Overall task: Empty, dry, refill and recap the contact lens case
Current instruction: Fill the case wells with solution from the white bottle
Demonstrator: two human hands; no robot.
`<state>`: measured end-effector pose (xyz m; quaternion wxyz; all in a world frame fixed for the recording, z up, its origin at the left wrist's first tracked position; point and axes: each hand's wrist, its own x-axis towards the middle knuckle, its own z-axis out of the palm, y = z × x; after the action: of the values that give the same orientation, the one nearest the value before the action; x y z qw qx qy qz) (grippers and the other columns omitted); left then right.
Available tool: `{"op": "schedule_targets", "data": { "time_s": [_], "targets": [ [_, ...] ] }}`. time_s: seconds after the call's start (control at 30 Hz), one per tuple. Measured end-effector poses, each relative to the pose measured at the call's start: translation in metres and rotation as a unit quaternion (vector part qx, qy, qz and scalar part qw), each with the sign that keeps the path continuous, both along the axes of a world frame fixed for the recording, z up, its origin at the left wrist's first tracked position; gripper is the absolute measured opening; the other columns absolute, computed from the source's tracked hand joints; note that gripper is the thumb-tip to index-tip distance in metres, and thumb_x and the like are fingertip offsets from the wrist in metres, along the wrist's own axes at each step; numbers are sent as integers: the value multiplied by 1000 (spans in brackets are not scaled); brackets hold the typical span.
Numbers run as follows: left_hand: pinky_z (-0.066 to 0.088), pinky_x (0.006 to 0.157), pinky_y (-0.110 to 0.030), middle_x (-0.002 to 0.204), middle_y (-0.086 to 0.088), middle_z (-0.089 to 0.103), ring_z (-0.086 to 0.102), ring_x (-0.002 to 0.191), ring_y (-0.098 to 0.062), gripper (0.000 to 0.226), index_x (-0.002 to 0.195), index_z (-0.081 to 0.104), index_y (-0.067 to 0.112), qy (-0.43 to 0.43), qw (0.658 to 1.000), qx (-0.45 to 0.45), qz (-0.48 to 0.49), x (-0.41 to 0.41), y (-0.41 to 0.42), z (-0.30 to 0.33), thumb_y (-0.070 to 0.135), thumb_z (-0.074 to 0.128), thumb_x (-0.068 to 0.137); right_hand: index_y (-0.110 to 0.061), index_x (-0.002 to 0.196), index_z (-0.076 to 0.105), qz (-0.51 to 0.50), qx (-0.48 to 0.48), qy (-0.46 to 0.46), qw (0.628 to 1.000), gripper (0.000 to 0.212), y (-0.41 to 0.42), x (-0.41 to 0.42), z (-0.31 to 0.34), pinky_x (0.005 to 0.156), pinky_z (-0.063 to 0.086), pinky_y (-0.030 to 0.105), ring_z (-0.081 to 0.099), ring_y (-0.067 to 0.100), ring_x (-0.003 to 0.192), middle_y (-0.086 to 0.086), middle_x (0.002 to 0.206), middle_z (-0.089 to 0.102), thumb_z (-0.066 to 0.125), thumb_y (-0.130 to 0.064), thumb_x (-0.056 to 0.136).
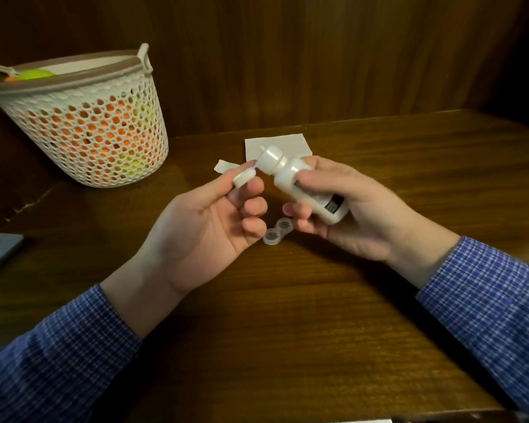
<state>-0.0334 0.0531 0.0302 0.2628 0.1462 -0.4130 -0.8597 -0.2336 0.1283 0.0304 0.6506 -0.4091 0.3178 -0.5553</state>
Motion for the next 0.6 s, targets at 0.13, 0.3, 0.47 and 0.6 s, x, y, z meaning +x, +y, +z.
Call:
{"op": "schedule_targets", "data": {
  "time_s": [0.13, 0.3, 0.47, 0.6],
  "targets": [
    [50, 59, -21, 101, 4, 73, 62, 71, -6, 48, 137, 59, 20, -4, 999, -45, 19, -4, 0, -7, 30, 62, 90, -6, 143, 53, 1, 70, -184, 980, 69, -1, 0, -8, 64, 60, 26, 62, 14, 66, 14, 109, 64, 74, -11, 78],
    [50, 60, -20, 95, 7, 72, 61, 67, -5, 25, 106, 80, 29, -48, 990, -108, 71, -14, 7, -13, 34, 70, 83, -14, 156, 40, 3, 100, -284, 954, 77, -5, 1, -17, 71, 55, 19, 59, 9, 66, 14, 131, 56, 70, -9, 86],
    [49, 57, -23, 86, 6, 71, 55, 66, -7, 17, 97, 79, 32, -208, 890, -337, 226, -11, 1, -23, 37, 64, 94, -7, 134, 56, -80, 128, -325, 934, 54, -7, -7, -14, 68, 58, 21, 61, 11, 63, 21, 115, 66, 77, -6, 84],
    [46, 64, -16, 101, 17, 63, 55, 75, -1, 45, 130, 64, 34, -372, 712, -557, 211, -11, 3, -37, 33, 76, 87, -7, 130, 60, -153, 160, -341, 914, 55, -9, -11, -12, 71, 58, 21, 62, 13, 68, 21, 106, 71, 84, -15, 82]
  ]
}}
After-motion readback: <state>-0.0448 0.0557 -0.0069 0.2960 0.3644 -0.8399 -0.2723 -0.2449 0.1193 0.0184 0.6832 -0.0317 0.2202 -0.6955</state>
